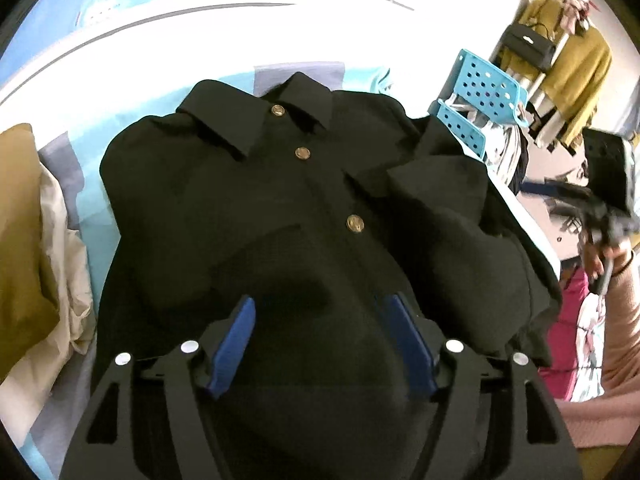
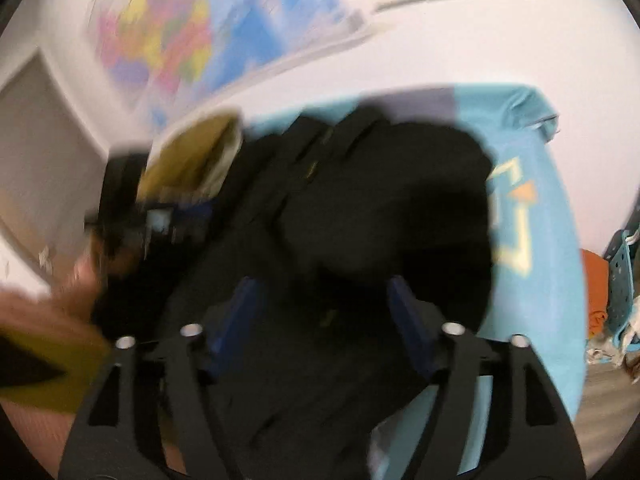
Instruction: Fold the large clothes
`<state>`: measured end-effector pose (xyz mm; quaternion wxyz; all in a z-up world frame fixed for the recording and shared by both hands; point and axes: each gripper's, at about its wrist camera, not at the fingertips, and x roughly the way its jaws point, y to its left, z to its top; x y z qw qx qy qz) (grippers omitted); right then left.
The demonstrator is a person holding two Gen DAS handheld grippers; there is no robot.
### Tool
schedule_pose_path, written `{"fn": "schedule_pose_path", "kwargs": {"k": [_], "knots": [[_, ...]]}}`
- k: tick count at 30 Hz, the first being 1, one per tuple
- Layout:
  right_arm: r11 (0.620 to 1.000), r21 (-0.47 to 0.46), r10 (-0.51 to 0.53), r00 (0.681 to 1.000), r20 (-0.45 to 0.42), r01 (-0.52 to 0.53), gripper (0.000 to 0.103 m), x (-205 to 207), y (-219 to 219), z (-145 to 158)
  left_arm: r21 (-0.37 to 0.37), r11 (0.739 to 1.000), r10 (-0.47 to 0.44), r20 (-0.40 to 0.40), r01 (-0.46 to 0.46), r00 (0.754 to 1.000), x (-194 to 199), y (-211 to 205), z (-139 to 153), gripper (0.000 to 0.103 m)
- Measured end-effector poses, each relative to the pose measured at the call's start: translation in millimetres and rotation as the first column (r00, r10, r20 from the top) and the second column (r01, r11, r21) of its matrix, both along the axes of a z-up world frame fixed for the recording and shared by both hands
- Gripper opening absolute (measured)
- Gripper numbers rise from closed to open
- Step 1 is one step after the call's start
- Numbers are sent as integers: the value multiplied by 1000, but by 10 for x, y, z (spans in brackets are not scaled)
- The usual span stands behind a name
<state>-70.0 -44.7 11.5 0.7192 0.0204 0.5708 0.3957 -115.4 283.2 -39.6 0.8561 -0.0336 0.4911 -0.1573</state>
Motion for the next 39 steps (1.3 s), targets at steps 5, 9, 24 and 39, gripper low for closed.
{"fn": "schedule_pose_path", "kwargs": {"k": [5,9,24,39], "knots": [[999,33,43,992,-123,-39,19,-281,97,-173,-19,1000,-5,11,5,1000,-116,26,21,67],[987,137,90,995,-51,-83,1,-353,381,102,-59,998,16,33,-14,999,-170,113,118,67],[980,-145,-143,988,-54,134,66,-395,114,-288,-108,994,5,99,5,995,-559,280,251,76],[959,162,225,972,61,-232,11,-443,1787,303,-192,981,63,165,-30,984,-701,540,446,78]]}}
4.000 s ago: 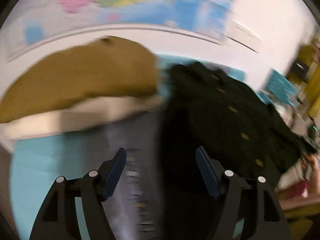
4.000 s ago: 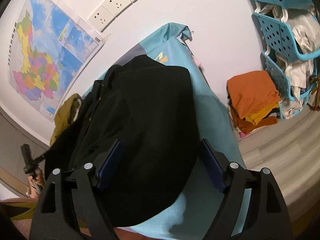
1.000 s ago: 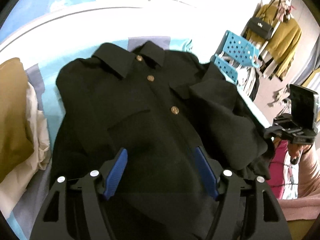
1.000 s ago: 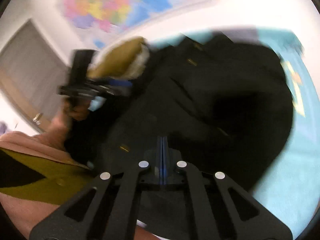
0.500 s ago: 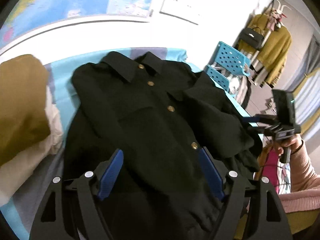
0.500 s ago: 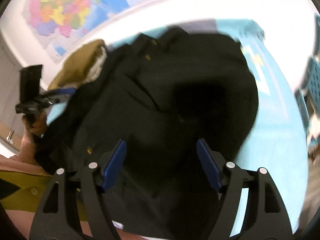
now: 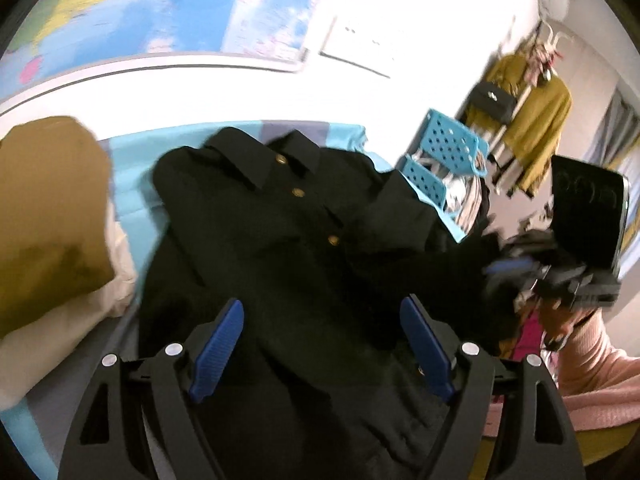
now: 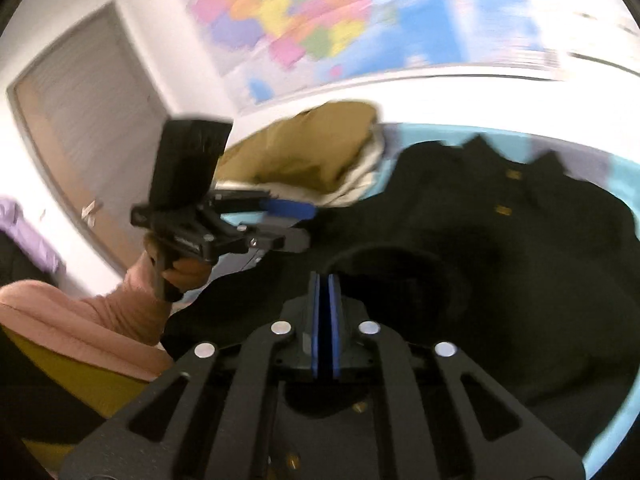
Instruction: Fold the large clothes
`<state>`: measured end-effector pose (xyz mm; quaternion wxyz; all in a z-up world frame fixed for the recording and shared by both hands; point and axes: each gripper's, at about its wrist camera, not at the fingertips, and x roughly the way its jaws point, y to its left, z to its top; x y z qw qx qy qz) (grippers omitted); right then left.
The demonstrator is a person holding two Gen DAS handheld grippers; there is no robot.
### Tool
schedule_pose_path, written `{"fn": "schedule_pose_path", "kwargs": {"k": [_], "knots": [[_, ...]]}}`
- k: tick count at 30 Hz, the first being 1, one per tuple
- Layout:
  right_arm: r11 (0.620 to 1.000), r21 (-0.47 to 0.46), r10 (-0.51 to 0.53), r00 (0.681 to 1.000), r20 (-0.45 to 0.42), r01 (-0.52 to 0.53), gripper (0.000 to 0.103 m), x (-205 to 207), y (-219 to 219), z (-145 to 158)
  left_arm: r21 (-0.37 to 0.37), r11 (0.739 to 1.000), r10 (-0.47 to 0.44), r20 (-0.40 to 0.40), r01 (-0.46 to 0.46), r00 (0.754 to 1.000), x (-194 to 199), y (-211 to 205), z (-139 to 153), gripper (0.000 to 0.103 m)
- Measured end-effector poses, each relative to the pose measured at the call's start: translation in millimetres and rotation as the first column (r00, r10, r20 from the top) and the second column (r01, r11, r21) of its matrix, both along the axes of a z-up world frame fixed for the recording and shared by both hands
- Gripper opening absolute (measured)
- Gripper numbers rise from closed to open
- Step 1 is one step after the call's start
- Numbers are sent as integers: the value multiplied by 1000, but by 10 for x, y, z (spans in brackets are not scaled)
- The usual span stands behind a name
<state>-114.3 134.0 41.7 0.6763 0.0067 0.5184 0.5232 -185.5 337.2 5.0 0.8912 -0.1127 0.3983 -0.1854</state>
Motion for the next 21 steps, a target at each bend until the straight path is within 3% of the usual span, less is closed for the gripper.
{"fn": "schedule_pose_path", "kwargs": {"k": [3,6,10,11,14,16,19,21], "knots": [[998,12,54,996,-65,-54,49,24,336,-122,-6,999,32,6,-32,999,-93,107,32,79],[996,65,68,995,-72,-63,54,82,351,-19,-6,999,47,-7,-47,999,-157,171,18,79],[989,131,-64,996,-55,71,57,367,-125,222,-14,1000,11,-22,-12,1000,-205,149,-18,84],[988,114,-104,994,-36,108,57,430,-254,238,-14,1000,-13,-24,13,1000,-205,114,-32,86],[957,-72,-274,956,105,282,60,728,-701,131,22,995,-97,-52,99,994,-174,-88,-124,91],[889,-215,-374,913,163,403,63,1005,-1041,-115,40,991,-127,-101,131,987,-103,-203,-223,91],[794,-317,-505,853,129,518,65,1381,-1480,-528,67,986,-136,-187,151,973,53,-330,-400,89],[763,-360,-540,836,100,536,65,1543,-1649,-785,112,982,-125,-236,155,964,148,-421,-505,76]]}}
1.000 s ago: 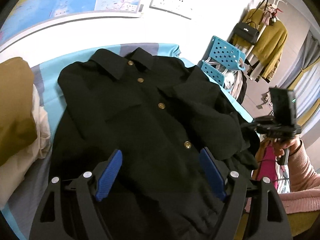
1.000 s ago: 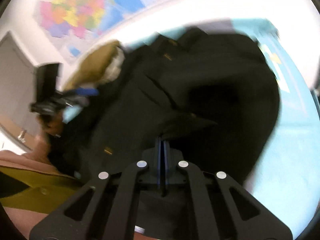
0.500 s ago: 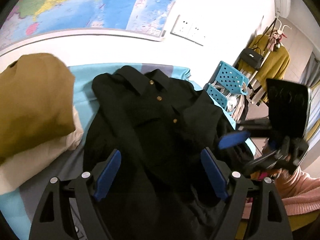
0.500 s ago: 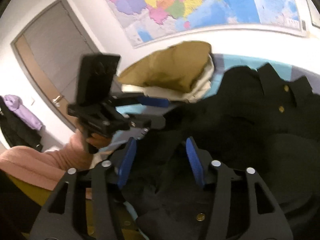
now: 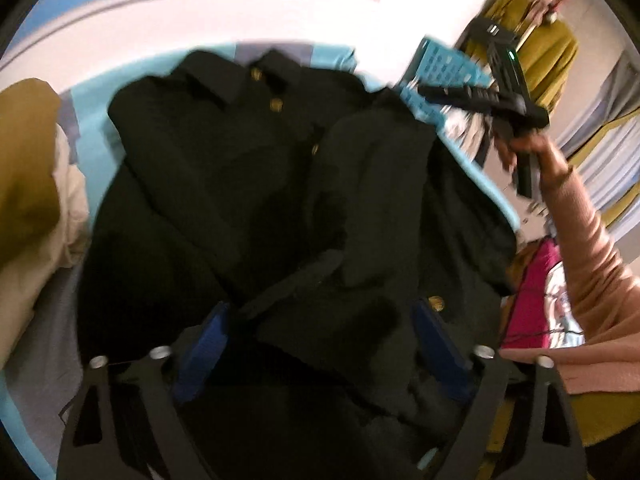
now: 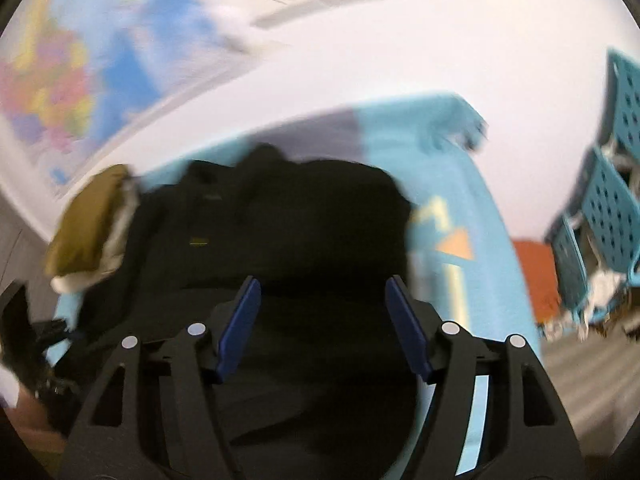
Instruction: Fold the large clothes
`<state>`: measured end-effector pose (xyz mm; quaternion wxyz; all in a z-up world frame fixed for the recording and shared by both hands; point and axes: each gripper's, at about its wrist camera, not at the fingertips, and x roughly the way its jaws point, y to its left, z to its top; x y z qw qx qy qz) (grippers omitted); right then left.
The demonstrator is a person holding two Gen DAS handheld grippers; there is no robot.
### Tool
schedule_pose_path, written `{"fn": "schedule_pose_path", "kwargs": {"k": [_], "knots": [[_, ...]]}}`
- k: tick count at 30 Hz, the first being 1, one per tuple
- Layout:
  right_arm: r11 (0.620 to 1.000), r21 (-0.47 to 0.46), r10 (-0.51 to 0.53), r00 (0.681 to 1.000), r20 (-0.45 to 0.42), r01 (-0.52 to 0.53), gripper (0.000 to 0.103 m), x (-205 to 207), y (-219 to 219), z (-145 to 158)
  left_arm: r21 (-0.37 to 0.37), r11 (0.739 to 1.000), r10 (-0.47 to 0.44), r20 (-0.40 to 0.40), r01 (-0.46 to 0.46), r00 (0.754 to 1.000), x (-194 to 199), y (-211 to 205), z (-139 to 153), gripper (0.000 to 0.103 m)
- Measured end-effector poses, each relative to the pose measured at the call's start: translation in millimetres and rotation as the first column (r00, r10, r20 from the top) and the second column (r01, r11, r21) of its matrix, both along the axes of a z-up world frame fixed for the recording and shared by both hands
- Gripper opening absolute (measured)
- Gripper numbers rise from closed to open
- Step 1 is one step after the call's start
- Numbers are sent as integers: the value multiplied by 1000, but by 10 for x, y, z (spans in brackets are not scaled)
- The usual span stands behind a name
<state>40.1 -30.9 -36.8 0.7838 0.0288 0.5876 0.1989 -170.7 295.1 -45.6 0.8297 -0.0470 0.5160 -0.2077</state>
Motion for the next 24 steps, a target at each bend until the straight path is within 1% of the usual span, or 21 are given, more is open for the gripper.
{"fn": "schedule_pose_path", "kwargs": {"k": [1,2,3,4,5,6,7,8,11,14,16,17,18,19,20,21,22,23,24], "knots": [[1000,10,-25,999,-28,25,66,69,-69,-130,17,1000,2,-12,-2,1000,33,-22,-29,66],[999,32,-26,998,-52,27,66,109,-100,-226,36,999,8,-15,-7,1000,60,-31,-50,54],[997,70,-20,996,-82,26,65,150,-126,-331,57,998,14,-9,-13,1000,80,-39,-57,47],[995,99,-10,994,-109,21,58,187,-119,-437,92,995,27,3,-27,1000,107,-38,-47,33],[995,101,5,994,-113,7,51,192,-156,-471,103,994,37,7,-37,999,134,-17,-29,27],[994,104,26,993,-111,-14,34,209,-131,-511,91,995,43,13,-44,999,157,13,11,25],[994,104,48,994,-102,-38,11,218,-115,-526,87,995,48,25,-50,999,171,36,44,17],[993,108,54,994,-91,-44,5,223,-137,-494,96,993,59,45,-63,997,200,64,98,15],[988,149,35,999,-24,-31,5,244,-240,-290,150,982,99,130,-118,987,334,130,324,14],[977,213,-30,999,25,24,4,289,-448,-111,155,975,128,198,-160,972,555,226,514,14],[976,212,-46,999,25,39,4,313,-494,-140,178,965,147,235,-191,961,721,256,554,14],[979,200,-50,999,4,48,4,323,-497,-224,203,961,139,240,-190,961,825,255,524,15],[984,169,-51,999,-12,53,4,327,-481,-320,226,956,135,226,-186,965,939,258,454,15],[988,147,-52,998,-35,56,5,323,-460,-419,237,952,150,200,-196,968,1039,283,360,18],[989,132,-54,997,-52,60,5,331,-441,-494,246,948,161,179,-202,971,1116,291,287,23],[991,112,-61,996,-63,67,7,324,-425,-552,269,943,162,141,-195,977,1210,308,144,27],[993,98,-66,995,-71,72,11,312,-411,-596,295,934,174,119,-203,977,1250,319,59,38],[993,86,-72,995,-67,77,13,295,-405,-597,323,918,203,112,-229,973,1267,358,-2,44],[994,73,-80,995,-56,84,19,284,-393,-579,316,919,209,114,-235,971,1255,386,-9,46]]}}
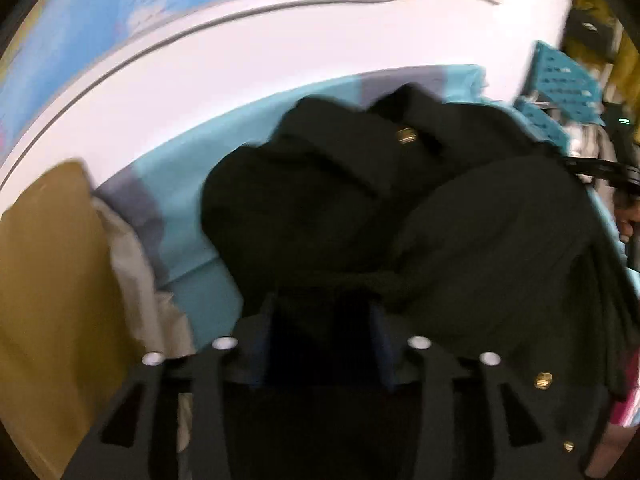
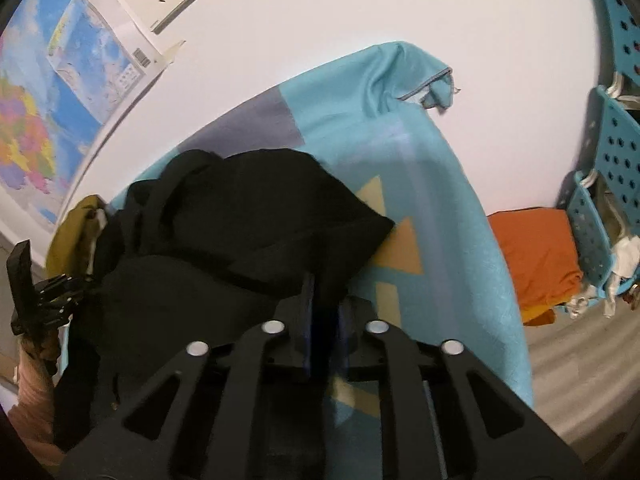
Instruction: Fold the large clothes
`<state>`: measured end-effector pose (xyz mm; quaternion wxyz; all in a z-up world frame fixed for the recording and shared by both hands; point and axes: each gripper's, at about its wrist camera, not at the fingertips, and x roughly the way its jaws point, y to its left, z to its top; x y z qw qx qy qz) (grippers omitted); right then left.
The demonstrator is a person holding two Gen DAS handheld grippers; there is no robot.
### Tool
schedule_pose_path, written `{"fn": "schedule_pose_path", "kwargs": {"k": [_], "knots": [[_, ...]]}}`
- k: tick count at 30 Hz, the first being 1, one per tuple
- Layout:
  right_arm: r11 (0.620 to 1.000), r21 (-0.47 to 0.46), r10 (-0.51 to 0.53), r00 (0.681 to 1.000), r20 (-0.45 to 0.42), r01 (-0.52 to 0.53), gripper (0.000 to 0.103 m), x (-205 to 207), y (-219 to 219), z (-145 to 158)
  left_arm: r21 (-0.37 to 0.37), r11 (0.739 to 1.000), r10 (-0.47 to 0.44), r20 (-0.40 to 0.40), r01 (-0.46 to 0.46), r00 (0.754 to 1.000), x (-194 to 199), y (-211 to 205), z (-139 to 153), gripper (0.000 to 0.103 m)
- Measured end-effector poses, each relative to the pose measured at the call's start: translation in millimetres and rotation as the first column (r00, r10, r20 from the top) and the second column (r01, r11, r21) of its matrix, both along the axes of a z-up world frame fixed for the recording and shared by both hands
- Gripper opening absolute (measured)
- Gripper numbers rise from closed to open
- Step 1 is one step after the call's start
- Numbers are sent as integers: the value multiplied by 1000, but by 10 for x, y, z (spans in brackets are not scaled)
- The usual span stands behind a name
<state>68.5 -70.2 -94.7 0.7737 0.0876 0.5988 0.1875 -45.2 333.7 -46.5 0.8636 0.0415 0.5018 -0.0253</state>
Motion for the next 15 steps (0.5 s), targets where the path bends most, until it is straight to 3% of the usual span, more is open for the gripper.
{"fn": "schedule_pose_path", "kwargs": {"k": [2,4,8,10,15], "knots": [[999,-32,2,999,40,-1,31,-61,37,118,-52,999,-3,30,5,1000,-167,96,81,66],[998,-60,18,995,99,-13,36,-144,85,288,-74,997,-10,66,15,998,-395,150,212,75],[994,-13,110,978,180,-109,41,-361,408,620,-92,993,-69,85,77,994,-932,110,357,83],[982,-15,189,960,205,-190,54,-501,684,714,-88,988,-124,69,130,990,-1171,-7,329,84],[917,29,383,900,210,-397,53,-831,1457,751,-55,971,-232,-8,231,973,-1446,-336,77,89]]}}
